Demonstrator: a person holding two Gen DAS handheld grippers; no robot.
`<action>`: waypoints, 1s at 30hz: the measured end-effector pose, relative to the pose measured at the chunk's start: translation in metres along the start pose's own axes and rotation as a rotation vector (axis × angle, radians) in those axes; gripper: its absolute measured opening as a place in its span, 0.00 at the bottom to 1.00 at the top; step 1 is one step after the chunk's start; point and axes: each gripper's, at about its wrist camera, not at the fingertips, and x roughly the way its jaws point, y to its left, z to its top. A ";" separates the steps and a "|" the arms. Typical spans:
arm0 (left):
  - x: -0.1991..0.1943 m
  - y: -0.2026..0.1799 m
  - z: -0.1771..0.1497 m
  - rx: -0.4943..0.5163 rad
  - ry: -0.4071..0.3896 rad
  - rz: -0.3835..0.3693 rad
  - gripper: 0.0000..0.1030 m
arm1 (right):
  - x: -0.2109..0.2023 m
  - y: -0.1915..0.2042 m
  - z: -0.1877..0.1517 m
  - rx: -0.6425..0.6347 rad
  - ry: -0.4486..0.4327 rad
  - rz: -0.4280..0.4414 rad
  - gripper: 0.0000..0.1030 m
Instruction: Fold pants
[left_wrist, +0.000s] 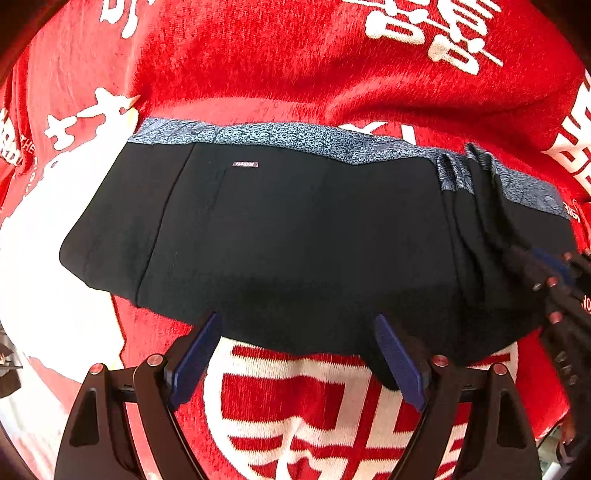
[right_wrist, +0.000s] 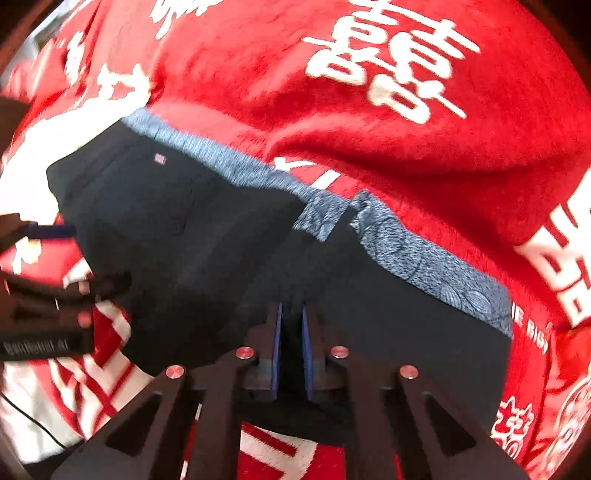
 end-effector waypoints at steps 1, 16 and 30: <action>-0.002 0.001 -0.001 0.000 -0.004 0.001 0.84 | -0.009 0.001 0.001 0.001 -0.018 0.009 0.10; -0.031 -0.032 0.031 0.100 -0.014 0.004 0.84 | -0.042 -0.010 -0.030 0.134 0.042 0.127 0.61; 0.049 -0.161 0.063 0.136 0.144 -0.057 0.89 | 0.017 -0.200 -0.045 0.500 0.248 0.158 0.19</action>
